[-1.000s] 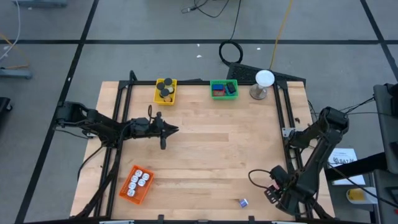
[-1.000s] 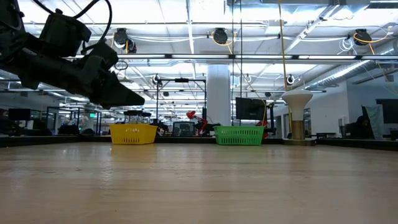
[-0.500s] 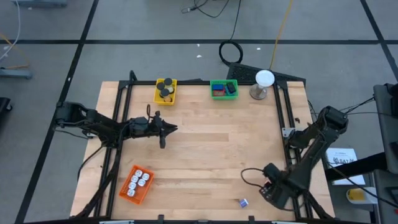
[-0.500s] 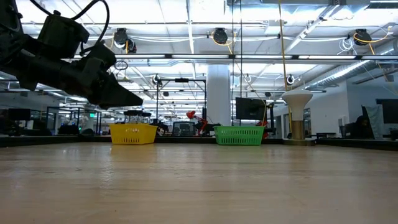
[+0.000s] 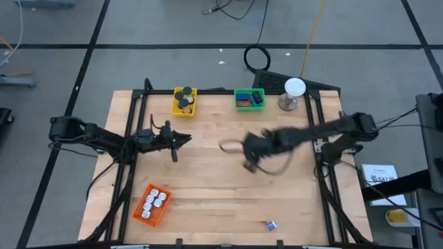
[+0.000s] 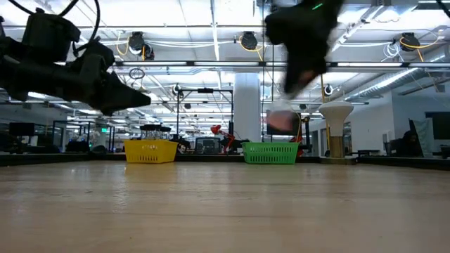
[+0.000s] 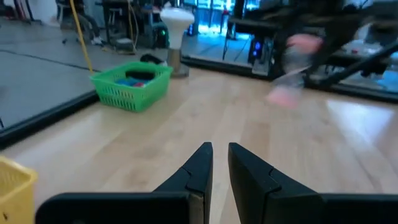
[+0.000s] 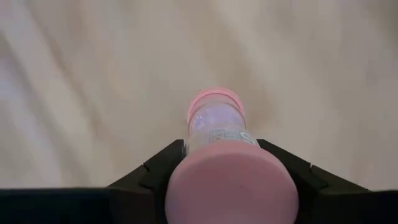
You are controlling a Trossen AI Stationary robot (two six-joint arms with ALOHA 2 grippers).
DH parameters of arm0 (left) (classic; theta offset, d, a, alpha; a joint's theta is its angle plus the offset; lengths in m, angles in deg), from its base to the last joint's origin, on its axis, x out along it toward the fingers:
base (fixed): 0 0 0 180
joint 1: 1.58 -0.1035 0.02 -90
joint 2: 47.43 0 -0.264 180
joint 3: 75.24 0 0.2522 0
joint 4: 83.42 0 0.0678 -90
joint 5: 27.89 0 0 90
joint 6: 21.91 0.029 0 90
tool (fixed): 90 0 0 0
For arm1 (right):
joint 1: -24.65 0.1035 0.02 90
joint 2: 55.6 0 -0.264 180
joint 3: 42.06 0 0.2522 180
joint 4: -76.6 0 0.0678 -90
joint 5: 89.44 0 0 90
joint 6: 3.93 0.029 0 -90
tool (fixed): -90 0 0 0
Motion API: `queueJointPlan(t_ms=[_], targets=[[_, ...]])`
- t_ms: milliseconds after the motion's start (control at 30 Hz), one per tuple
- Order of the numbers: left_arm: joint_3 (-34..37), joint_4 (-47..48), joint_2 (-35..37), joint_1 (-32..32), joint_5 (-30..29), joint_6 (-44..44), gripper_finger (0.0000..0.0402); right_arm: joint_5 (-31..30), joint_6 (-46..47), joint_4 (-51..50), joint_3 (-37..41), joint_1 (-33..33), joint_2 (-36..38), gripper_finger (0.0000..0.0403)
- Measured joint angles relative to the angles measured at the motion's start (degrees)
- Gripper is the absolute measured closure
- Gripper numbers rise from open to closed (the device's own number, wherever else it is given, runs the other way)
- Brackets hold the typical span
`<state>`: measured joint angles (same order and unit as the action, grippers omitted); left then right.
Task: Pick & Place Office items
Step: Put the pink hourglass into the yellow bin
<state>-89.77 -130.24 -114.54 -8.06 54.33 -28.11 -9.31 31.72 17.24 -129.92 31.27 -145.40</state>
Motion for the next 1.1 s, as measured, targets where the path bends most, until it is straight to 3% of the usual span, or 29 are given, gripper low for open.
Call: queueJointPlan(t_ms=[67, 200, 400, 567, 1100], targets=[[0.0, 0.1, 1.4, 0.0, 0.0, 0.0, 0.0353, 2.0, -8.2, 5.0, -2.1, -5.5, -3.3, 0.0226], [0.0, 0.6, 2.6, 0.0, -0.1, 0.3, 0.0353, 2.5, -20.0, 4.2, -11.8, -12.0, -13.2, 0.0226], [-0.1, 0.7, 2.6, 0.0, -0.6, 0.5, 0.0353, 9.8, -31.9, 3.2, -26.9, -15.4, -26.7, 0.0226], [-0.1, 0.9, 2.6, 0.0, -0.6, 0.7, 0.0353, 10.0, -36.1, 1.6, -35.0, -16.6, -32.4, 0.0226], [-0.1, 2.1, 2.6, 0.0, -0.8, 1.1, 0.0353, 10.1, -38.3, 2.2, -35.9, -17.1, -36.0, 0.0209]])
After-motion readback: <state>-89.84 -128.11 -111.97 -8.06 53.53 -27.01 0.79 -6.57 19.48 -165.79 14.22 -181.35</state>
